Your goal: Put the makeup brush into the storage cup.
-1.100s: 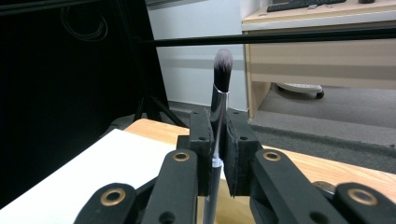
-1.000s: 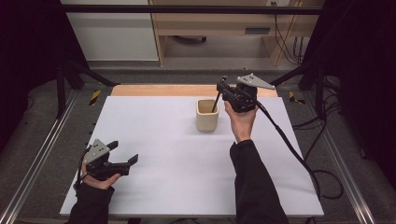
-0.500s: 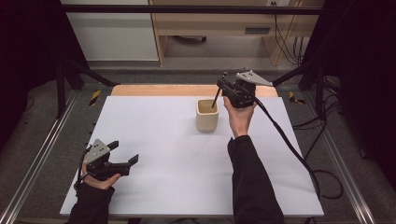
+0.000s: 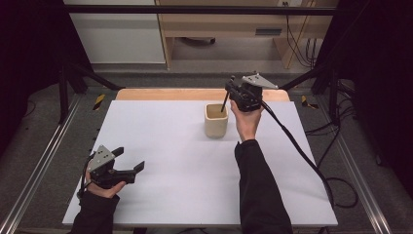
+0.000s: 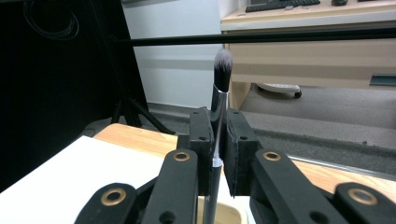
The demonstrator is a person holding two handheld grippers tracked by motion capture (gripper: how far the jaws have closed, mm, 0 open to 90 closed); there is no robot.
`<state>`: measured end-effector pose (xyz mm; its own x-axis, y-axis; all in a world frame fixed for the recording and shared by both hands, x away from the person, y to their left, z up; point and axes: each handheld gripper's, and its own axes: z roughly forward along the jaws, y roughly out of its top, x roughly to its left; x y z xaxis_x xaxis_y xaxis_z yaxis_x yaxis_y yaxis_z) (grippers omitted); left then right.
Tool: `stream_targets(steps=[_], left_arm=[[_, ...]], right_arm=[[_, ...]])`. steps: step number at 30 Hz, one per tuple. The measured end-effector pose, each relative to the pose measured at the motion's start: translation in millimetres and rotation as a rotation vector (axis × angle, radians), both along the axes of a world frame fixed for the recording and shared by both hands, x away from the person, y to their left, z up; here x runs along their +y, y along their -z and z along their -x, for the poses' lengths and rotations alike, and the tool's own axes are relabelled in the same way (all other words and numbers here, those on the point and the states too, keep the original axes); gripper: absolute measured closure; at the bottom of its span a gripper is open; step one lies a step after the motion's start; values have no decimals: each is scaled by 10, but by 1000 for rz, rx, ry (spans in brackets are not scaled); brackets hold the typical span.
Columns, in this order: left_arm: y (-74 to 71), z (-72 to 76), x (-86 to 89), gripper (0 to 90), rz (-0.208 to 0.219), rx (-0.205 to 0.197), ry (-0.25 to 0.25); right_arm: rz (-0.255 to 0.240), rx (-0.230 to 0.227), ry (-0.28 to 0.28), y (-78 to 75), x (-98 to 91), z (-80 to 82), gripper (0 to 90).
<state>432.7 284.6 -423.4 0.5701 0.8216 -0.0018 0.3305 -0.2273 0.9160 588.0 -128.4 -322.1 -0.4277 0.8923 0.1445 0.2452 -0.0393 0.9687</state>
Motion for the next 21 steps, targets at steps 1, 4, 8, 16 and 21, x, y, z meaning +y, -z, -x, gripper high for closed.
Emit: stream_targets(steps=[1,4,8,16,21], left_arm=[[0,0,0,61,0,0,0],[1,-1,0,61,0,1,0],[0,0,1,61,1,0,0],[-1,2,-1,61,0,-1,-1],[0,1,-3,61,-3,-1,0]], right_arm=[[1,2,-1,10,5,-9,830],[7,7,-2,40,20,-32,830],[21,18,-2,80,32,-56,830],[31,42,-4,178,62,-93,830],[37,61,-1,261,61,-114,830]])
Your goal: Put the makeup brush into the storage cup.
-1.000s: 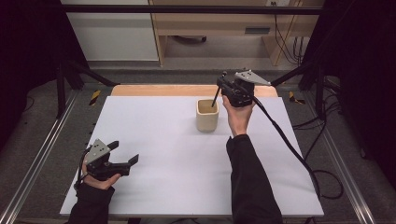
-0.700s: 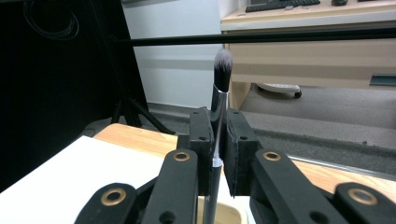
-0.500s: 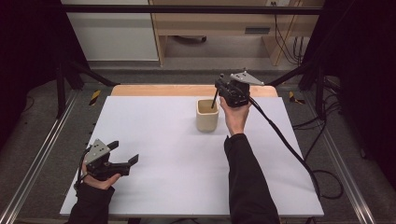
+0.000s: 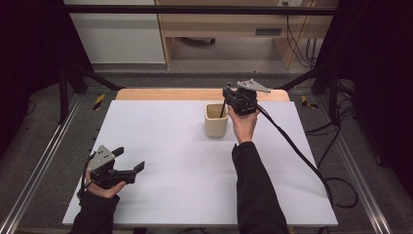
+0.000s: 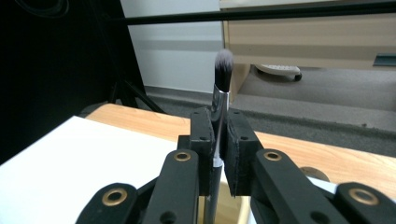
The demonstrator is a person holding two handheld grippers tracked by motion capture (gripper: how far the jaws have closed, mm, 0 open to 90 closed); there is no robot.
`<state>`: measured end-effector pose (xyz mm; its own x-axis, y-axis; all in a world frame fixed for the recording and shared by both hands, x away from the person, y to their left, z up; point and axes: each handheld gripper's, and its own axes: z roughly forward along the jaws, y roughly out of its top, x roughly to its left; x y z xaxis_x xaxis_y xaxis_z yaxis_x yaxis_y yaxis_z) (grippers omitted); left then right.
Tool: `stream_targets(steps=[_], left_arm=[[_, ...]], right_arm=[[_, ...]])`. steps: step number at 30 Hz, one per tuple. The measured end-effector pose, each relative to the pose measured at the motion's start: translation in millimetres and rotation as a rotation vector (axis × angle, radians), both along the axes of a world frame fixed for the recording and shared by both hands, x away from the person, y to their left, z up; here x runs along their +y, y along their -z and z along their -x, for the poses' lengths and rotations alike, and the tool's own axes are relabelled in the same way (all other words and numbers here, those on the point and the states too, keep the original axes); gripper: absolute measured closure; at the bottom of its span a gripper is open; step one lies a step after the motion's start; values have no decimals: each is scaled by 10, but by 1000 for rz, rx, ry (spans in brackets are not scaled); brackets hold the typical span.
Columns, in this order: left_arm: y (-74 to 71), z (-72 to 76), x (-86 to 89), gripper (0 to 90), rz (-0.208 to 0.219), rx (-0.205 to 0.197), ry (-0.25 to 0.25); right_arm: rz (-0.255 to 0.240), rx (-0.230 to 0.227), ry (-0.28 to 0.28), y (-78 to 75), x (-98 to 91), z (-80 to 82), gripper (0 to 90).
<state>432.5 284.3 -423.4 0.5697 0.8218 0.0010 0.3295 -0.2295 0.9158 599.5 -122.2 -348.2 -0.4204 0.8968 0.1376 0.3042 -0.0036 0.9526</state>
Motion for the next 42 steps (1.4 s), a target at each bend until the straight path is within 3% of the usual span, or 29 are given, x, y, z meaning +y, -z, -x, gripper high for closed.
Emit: stream_targets(steps=[25,31,38,42], left_arm=[[5,-1,-9,62,-5,3,0],[5,-1,-11,62,-6,4,1],[5,-1,-16,62,-8,4,1],[6,0,-18,63,-8,4,1]], right_arm=[[38,97,-17,339,37,-57,828],[67,116,-25,376,37,-59,820],[65,135,-25,354,-2,-16,713],[81,113,-38,297,-43,78,633]])
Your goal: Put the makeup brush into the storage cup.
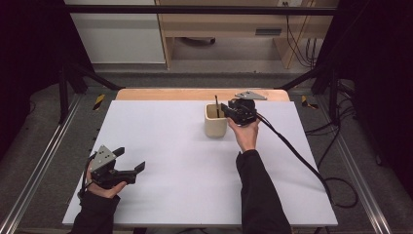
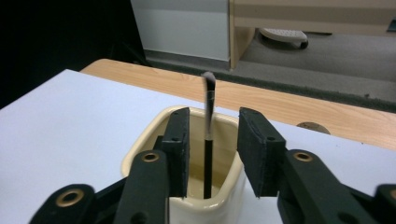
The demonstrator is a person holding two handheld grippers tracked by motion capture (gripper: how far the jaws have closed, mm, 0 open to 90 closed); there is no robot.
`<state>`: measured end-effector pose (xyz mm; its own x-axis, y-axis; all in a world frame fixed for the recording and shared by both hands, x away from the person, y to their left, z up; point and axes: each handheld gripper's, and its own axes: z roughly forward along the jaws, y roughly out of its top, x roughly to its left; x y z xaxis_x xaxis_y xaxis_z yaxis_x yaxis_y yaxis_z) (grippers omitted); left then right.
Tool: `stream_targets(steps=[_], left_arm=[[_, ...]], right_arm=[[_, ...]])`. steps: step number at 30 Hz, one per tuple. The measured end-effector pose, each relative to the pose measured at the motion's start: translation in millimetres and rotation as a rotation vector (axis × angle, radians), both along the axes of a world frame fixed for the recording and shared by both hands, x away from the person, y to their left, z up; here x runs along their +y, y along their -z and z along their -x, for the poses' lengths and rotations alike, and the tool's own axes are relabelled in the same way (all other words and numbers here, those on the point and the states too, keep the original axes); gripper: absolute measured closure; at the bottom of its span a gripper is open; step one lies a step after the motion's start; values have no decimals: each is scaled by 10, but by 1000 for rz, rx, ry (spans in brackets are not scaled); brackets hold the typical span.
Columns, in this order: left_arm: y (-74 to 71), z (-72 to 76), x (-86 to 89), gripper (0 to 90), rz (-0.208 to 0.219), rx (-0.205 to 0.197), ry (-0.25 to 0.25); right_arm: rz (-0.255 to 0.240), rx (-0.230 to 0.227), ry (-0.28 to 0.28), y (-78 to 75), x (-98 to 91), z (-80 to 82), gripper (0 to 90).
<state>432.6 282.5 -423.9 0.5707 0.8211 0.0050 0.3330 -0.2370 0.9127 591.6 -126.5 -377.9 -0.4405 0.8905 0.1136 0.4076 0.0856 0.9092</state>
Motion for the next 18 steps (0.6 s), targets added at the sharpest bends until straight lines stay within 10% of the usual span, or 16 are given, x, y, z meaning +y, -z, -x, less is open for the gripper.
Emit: stream_targets(steps=[18], left_arm=[[4,6,-20,62,-2,1,2]], right_arm=[[23,-87,-123,-210,-165,578,237]])
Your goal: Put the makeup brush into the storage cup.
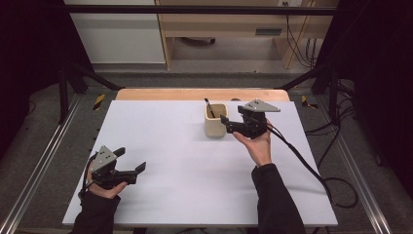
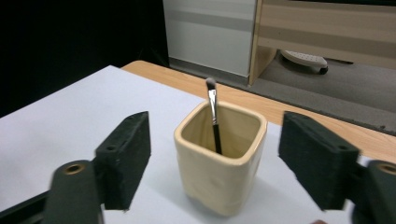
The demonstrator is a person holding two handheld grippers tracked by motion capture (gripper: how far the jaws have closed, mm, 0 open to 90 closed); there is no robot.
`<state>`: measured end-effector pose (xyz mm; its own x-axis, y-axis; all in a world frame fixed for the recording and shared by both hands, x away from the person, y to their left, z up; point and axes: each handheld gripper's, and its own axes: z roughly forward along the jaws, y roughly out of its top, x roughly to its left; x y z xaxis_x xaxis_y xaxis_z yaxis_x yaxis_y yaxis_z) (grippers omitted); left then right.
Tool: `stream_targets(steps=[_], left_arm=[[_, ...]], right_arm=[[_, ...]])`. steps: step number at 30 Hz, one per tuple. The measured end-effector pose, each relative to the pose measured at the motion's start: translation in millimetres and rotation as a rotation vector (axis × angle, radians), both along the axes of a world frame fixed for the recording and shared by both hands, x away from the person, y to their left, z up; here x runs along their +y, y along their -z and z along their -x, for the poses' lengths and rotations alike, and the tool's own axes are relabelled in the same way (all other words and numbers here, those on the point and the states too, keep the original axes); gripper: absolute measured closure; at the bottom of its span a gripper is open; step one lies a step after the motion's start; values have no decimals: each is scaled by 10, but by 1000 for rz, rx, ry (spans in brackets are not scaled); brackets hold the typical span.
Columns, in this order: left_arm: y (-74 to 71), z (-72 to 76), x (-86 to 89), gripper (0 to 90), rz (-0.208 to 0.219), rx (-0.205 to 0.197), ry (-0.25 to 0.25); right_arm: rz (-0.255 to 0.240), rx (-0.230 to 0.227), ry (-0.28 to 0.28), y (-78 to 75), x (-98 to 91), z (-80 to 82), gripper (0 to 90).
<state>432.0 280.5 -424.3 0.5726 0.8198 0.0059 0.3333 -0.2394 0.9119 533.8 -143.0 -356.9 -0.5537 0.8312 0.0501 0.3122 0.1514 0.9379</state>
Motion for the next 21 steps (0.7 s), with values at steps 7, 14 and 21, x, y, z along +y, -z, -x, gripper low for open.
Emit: stream_targets(steps=[7,14,21], left_arm=[[0,3,-7,61,-1,0,1],[4,2,-7,61,-1,3,0],[7,3,-12,60,1,5,1]], right_arm=[[15,-2,-16,29,-104,222,152],[24,1,-26,111,-244,415,109],[5,-13,-15,160,-373,597,86]])
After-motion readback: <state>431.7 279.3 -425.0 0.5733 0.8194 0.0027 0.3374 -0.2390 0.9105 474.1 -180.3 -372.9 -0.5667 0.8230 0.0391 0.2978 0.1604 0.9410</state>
